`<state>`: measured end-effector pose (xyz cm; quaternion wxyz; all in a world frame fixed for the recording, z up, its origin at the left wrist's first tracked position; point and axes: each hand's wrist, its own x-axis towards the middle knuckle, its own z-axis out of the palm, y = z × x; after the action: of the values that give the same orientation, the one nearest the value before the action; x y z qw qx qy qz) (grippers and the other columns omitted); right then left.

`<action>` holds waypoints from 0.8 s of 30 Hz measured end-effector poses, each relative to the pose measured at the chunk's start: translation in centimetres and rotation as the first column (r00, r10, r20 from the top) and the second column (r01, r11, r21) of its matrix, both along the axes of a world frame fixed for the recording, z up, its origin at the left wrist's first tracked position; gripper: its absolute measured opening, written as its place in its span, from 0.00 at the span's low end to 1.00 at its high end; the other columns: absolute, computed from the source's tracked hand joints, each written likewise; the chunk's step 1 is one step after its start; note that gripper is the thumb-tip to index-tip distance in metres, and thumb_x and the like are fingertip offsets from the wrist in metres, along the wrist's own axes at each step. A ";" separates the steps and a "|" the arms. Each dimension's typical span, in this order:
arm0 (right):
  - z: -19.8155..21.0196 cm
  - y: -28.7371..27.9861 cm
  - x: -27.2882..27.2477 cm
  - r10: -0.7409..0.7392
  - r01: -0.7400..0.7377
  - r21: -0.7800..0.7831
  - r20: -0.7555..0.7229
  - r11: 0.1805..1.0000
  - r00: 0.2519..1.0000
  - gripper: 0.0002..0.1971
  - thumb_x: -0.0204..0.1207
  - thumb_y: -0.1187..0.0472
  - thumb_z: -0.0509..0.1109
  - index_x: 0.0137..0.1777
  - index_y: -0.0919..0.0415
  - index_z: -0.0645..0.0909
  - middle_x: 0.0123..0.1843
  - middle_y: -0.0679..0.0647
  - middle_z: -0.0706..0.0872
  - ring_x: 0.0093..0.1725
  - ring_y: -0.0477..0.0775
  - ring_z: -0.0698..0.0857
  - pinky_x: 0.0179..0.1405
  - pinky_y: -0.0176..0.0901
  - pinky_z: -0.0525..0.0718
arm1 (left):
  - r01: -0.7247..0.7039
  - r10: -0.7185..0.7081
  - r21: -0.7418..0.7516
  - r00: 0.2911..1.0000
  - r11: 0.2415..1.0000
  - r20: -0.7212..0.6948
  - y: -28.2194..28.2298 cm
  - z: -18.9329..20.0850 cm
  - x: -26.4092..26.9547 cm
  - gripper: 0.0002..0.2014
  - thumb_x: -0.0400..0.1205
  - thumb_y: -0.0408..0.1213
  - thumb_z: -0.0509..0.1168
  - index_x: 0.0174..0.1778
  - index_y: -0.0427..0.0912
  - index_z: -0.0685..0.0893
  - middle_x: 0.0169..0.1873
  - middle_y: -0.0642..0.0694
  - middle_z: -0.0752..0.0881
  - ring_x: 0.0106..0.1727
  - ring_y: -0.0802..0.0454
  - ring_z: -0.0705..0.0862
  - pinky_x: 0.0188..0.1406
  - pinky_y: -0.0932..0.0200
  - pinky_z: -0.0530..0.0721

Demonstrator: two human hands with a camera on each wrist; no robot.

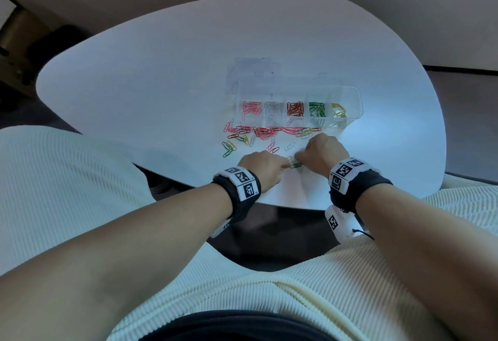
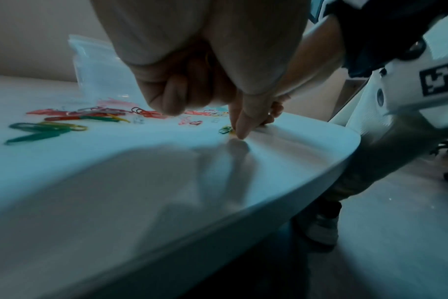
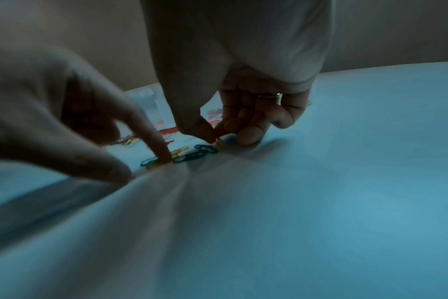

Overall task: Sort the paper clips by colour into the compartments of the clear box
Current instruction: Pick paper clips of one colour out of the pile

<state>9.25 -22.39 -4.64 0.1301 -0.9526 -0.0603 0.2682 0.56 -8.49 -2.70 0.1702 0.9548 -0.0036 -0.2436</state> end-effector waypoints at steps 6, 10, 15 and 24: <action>2.2 0.1 0.9 -0.300 0.422 0.512 -0.307 0.748 0.903 0.09 0.68 0.70 0.55 0.28 0.60 0.66 0.26 0.58 0.72 0.22 0.53 0.68 0.21 0.36 0.62 | 0.056 -0.057 0.081 0.998 0.995 0.009 1.0 -0.4 0.4 0.13 0.84 0.43 0.60 0.61 0.58 0.84 0.57 0.48 0.86 0.54 0.44 0.85 0.43 0.58 0.76; 2.0 0.5 0.5 -0.187 0.345 0.526 -0.330 0.777 0.925 0.12 0.71 0.69 0.58 0.28 0.57 0.68 0.26 0.54 0.70 0.22 0.50 0.62 0.21 0.34 0.56 | 0.002 -0.004 0.077 1.000 0.997 0.022 1.4 -0.7 0.2 0.09 0.84 0.49 0.61 0.58 0.57 0.83 0.51 0.45 0.86 0.51 0.43 0.84 0.43 0.56 0.76; 0.8 0.6 -0.3 0.208 -0.199 0.230 -0.016 0.953 0.978 0.04 0.72 0.58 0.73 0.45 0.51 0.89 0.35 0.44 0.80 0.34 0.47 0.80 0.30 0.38 0.74 | 0.026 -0.027 0.121 1.000 0.992 0.007 1.4 -0.8 0.3 0.12 0.84 0.51 0.59 0.58 0.56 0.85 0.53 0.46 0.87 0.53 0.44 0.85 0.46 0.55 0.80; 0.5 1.9 -1.6 0.296 -0.290 -0.074 0.102 0.954 0.950 0.10 0.73 0.51 0.71 0.46 0.57 0.86 0.47 0.54 0.84 0.41 0.58 0.83 0.38 0.43 0.80 | -0.036 0.033 0.054 0.998 0.998 0.044 1.6 0.0 -0.1 0.08 0.79 0.47 0.60 0.49 0.49 0.81 0.40 0.47 0.84 0.42 0.43 0.82 0.37 0.56 0.74</action>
<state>7.62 -20.53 -4.18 0.0574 -0.9500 -0.2004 0.2324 0.43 -6.86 -2.72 0.1479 0.9641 0.0159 -0.2198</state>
